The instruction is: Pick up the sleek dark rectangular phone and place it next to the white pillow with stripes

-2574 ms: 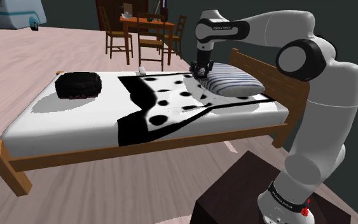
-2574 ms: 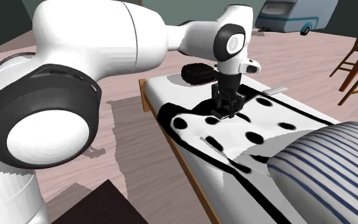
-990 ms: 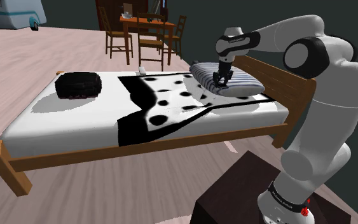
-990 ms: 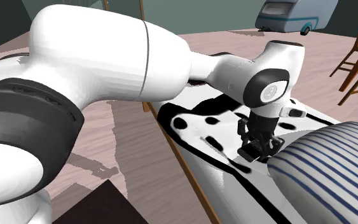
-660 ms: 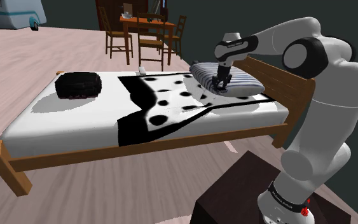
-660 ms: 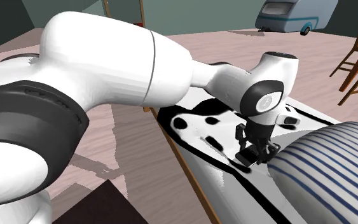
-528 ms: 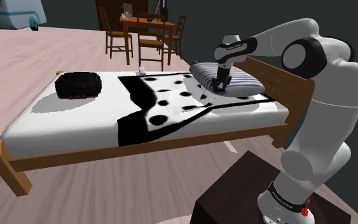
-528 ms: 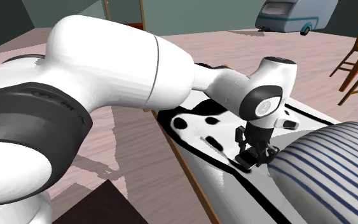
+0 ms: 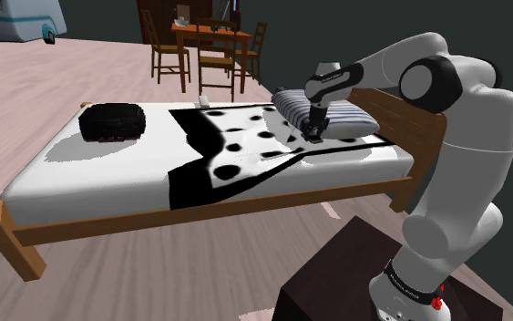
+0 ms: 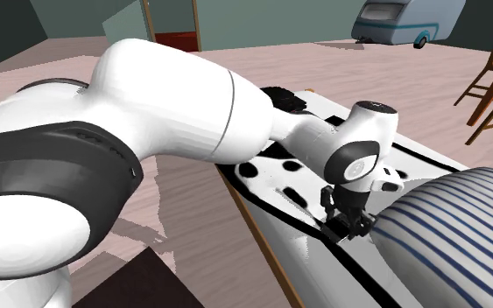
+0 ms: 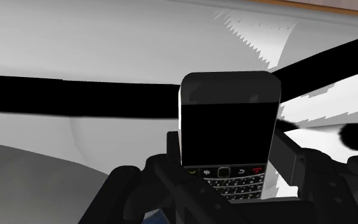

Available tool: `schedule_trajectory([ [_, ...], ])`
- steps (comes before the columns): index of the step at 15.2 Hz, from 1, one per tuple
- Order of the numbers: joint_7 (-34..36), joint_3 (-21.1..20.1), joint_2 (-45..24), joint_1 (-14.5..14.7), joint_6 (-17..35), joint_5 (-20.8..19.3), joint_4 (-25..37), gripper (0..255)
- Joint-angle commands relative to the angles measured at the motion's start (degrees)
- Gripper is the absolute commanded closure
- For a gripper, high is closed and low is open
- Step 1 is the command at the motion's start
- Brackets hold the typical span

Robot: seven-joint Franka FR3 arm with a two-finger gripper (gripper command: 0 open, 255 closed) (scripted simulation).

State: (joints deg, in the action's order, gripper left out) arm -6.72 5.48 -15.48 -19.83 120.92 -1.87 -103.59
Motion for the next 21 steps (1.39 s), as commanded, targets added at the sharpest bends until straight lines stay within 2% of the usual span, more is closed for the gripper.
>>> schedule_trajectory([
  [1,0.1,0.0,-0.6,0.0,1.4,0.0,-0.7,255],
  [9,0.2,-0.1,-3.3,-0.1,6.7,0.2,-3.3,255],
  [17,0.2,-0.1,-3.4,-0.1,6.9,0.2,-3.4,255],
  [18,0.2,-0.1,-3.4,-0.1,6.9,0.2,-3.4,0],
  [21,0.2,-0.1,-3.4,-0.1,6.9,0.2,-3.4,0],
])
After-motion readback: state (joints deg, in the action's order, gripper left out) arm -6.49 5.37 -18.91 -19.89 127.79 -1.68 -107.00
